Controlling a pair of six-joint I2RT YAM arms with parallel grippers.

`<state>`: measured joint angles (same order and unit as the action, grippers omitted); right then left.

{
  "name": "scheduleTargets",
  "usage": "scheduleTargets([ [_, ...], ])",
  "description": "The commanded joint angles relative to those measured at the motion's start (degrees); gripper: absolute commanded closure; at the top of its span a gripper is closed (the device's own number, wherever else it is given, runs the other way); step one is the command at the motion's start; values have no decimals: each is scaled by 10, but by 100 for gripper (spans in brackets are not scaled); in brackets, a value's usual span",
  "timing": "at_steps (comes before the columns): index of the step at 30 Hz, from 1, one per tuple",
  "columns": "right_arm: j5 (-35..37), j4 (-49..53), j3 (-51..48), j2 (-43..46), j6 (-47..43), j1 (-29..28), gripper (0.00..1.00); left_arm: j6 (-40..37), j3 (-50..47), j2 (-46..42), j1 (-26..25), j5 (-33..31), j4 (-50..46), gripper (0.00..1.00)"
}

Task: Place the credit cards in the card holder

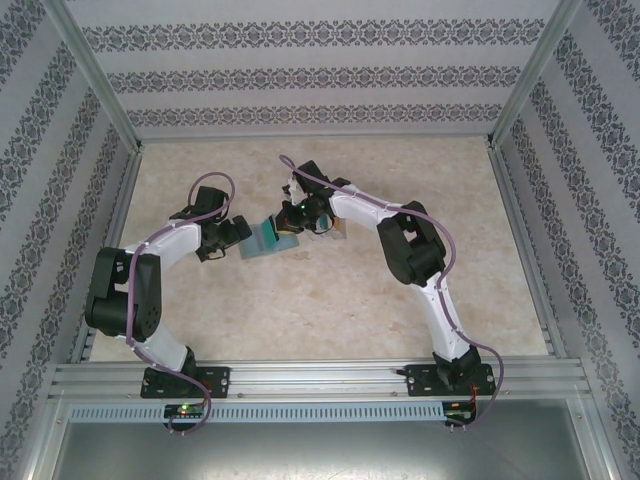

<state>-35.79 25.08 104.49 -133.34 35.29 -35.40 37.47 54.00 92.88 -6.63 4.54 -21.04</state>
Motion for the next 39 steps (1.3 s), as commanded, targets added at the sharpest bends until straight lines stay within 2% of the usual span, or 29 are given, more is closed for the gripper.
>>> scheduleTargets([
  [1,15,18,3,23,11,-14,100,-10,-8,-11,6,6,-4,1],
  [13,3,20,24,-1,35,-25,100,1,-10,-1,12,17,-2,1],
  [19,-20,16,34,-3,43,-25,100,16,-23,-6,40,31,-7,1],
  [29,0,15,30,-14,32,-32,100,32,-59,-57,83,27,-3,1],
  [39,5,33,27,-4,5,-27,100,29,-63,-54,89,39,-3,1],
])
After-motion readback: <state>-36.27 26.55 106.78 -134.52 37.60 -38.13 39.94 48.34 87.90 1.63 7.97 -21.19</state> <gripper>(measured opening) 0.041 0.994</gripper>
